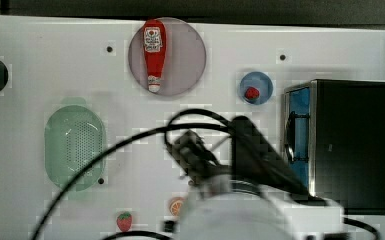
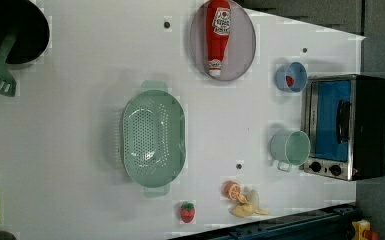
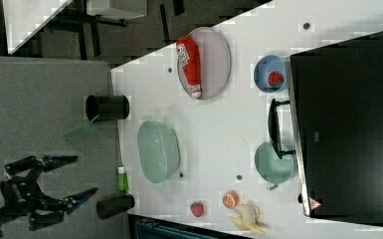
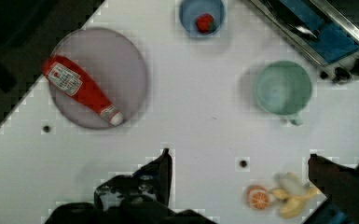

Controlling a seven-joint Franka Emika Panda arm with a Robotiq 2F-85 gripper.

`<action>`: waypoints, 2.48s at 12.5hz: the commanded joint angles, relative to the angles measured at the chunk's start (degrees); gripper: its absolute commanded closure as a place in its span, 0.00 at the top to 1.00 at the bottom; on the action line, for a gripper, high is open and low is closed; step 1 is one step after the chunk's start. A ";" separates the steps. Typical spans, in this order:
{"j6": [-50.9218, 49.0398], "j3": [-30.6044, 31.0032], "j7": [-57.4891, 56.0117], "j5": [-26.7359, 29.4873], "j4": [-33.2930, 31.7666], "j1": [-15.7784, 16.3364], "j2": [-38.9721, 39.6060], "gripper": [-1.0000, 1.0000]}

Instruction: Drag strainer left to right.

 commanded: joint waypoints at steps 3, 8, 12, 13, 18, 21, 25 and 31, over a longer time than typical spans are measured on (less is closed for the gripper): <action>-0.36 15.05 18.66 1.58 -2.34 3.31 12.60 1.00; 11.27 28.76 47.22 1.55 -2.94 3.65 21.54 1.00; 22.60 33.93 66.43 0.81 -6.87 3.84 30.23 1.00; 24.96 34.23 67.62 0.44 -8.11 3.95 32.45 1.00; 43.33 33.81 74.73 -1.25 -11.42 4.37 46.43 1.00; 51.84 30.91 76.15 -6.86 -11.37 5.96 53.26 1.00; 52.95 24.93 79.08 -7.30 -11.98 9.18 55.48 1.00; 56.25 22.26 79.07 -7.31 -14.98 10.19 55.84 1.00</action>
